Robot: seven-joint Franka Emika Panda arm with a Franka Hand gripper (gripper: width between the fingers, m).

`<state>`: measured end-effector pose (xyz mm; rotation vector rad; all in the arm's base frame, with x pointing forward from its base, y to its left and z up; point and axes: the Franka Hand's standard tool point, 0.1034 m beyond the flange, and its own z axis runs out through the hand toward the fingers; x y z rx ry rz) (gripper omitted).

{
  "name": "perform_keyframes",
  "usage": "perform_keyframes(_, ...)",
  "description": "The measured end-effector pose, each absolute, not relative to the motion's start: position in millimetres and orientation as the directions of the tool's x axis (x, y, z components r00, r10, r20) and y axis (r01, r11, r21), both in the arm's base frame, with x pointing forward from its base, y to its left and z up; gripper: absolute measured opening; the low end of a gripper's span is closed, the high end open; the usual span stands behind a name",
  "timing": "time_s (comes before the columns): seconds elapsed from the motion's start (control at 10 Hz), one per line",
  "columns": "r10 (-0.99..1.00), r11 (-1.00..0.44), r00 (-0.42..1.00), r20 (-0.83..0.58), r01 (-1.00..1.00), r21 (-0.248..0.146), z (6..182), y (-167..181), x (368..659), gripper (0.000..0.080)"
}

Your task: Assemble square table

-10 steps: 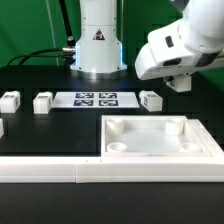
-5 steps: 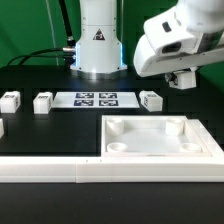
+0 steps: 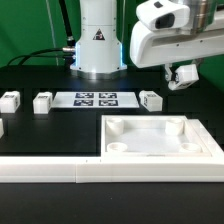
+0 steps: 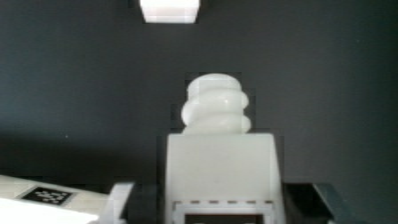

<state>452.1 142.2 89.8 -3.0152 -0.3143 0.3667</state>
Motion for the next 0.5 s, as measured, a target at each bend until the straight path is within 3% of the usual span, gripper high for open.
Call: perform_keyframes(0.5,0.231,-0.966,0.969,0.083,0.239,-0.095,105.6,134.2,500.9,0.0288)
